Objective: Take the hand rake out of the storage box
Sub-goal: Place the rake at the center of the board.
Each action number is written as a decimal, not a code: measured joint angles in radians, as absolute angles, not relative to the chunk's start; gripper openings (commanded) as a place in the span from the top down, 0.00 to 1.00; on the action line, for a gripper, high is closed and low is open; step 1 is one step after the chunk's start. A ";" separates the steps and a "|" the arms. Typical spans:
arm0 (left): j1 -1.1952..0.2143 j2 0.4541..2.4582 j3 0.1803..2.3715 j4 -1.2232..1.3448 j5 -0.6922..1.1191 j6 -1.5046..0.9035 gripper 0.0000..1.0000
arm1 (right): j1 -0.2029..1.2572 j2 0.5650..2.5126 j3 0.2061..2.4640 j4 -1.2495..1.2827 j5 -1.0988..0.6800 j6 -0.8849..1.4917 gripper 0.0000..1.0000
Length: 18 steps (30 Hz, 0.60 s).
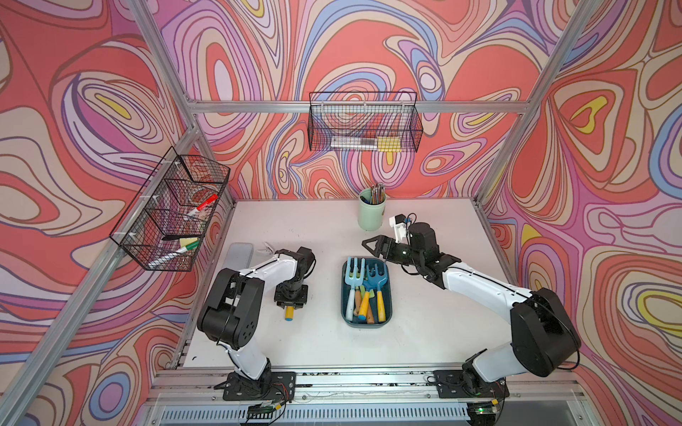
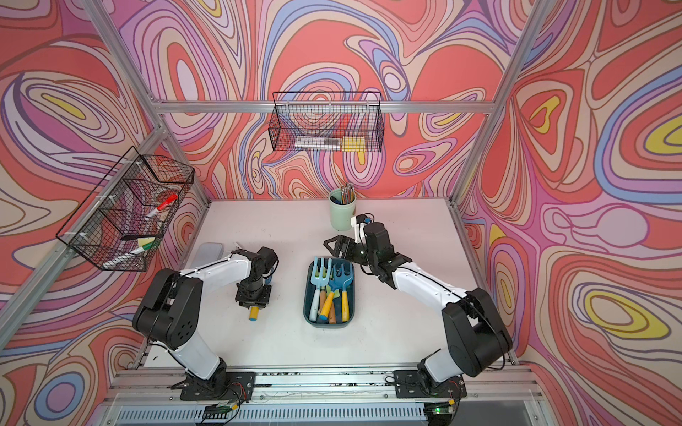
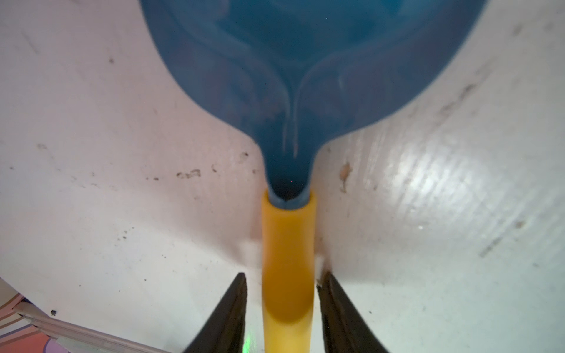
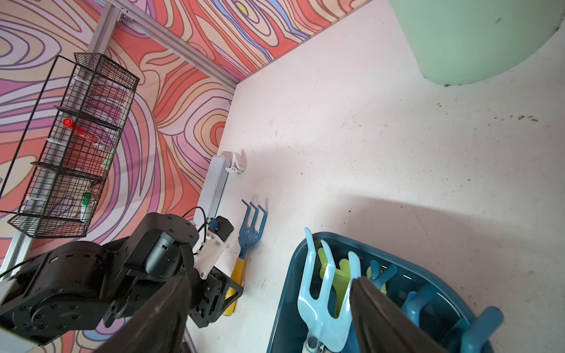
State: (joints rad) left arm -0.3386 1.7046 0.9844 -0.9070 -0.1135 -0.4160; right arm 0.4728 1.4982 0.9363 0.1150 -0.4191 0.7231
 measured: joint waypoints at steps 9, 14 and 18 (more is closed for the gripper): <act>-0.339 1.663 1.026 -0.945 -0.104 -0.419 0.38 | 0.473 1.482 0.936 0.051 -0.402 0.706 0.17; -0.394 1.547 1.134 -0.978 -0.101 -0.452 0.38 | 0.472 1.462 0.936 -0.015 -0.369 0.689 0.16; -0.567 1.502 1.252 -1.000 -0.118 -0.524 0.41 | 0.453 1.429 0.934 -0.075 -0.344 0.679 0.16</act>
State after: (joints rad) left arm -0.5671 1.5024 1.2522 -1.0000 -0.1177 -0.5240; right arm 0.4530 1.4292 0.9344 -0.0746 -0.3439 0.6792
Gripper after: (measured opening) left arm 0.611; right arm 0.838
